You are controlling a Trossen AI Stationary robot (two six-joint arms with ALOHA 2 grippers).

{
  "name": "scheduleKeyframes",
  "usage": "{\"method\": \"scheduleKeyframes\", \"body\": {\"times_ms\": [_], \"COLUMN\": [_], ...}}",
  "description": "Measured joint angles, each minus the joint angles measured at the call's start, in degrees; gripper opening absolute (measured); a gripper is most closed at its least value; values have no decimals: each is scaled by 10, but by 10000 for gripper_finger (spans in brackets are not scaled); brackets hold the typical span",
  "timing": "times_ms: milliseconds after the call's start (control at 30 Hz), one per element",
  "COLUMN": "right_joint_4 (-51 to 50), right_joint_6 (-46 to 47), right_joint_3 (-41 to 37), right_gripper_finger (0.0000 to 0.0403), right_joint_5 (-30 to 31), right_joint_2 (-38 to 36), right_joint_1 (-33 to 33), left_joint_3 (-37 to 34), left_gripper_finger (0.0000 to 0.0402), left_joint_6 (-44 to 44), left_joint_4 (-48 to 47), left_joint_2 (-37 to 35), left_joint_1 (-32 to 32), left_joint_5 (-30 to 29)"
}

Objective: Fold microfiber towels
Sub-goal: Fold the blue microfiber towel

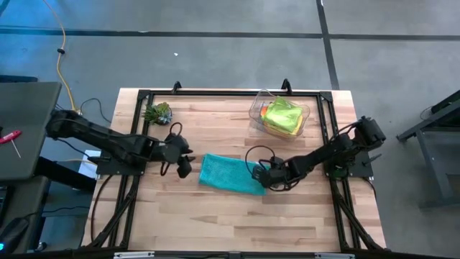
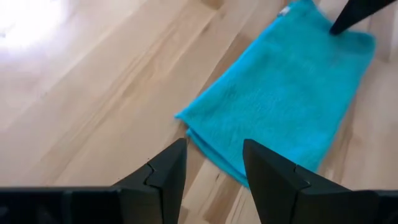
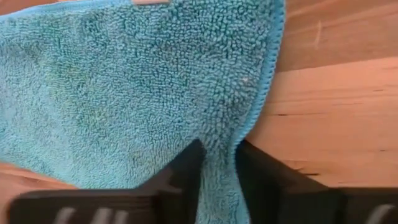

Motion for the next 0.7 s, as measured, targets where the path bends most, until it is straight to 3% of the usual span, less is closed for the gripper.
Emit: {"method": "scheduleKeyframes", "body": {"times_ms": [167,467,700], "right_joint_4": [-21,-97,-275], "right_joint_6": [-20,5,16], "right_joint_3": [-1,-10,-28], "right_gripper_finger": [10,3,1], "right_joint_5": [13,36,21], "right_joint_2": [0,-31,-111], "right_joint_1": [12,52,70], "left_joint_3": [0,0,0], "left_gripper_finger": [147,147,147], "left_joint_6": [2,7,-2], "left_joint_4": [2,3,8], "left_joint_2": [-30,-67,-68], "left_joint_1": [11,33,35], "left_joint_5": [0,-1,4]}}
